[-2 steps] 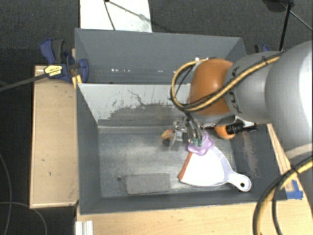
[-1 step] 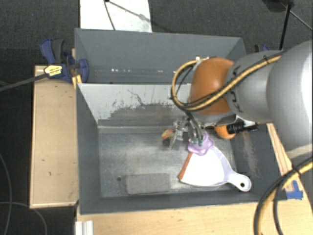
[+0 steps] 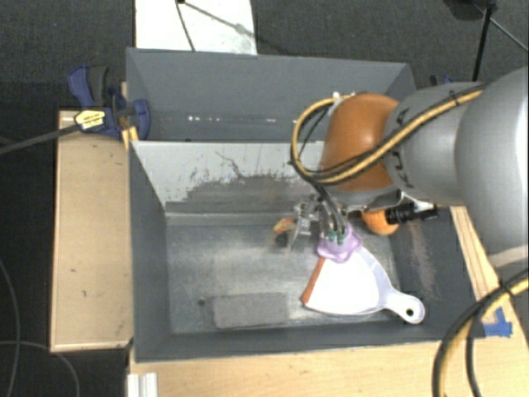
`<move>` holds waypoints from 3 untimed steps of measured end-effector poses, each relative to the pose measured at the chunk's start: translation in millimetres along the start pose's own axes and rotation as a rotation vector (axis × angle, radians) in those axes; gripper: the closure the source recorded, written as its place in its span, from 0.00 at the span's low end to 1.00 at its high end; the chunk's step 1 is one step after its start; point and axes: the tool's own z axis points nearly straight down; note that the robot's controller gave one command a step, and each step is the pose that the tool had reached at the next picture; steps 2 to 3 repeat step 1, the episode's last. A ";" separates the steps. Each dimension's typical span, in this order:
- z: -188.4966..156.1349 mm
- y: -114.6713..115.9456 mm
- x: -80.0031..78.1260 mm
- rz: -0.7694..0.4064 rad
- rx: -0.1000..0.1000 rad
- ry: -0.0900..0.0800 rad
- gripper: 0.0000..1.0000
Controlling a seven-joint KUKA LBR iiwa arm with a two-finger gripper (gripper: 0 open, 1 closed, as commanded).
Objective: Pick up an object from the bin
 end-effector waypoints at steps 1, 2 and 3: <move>-11.8 -0.3 1.8 0.000 0.002 0.008 1.00; -11.8 -0.3 1.8 0.000 0.002 0.008 1.00; -11.8 -0.3 1.8 0.000 0.002 0.008 1.00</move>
Offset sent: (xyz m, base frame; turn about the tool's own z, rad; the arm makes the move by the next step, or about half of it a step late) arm 0.0001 0.0000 0.0136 0.0000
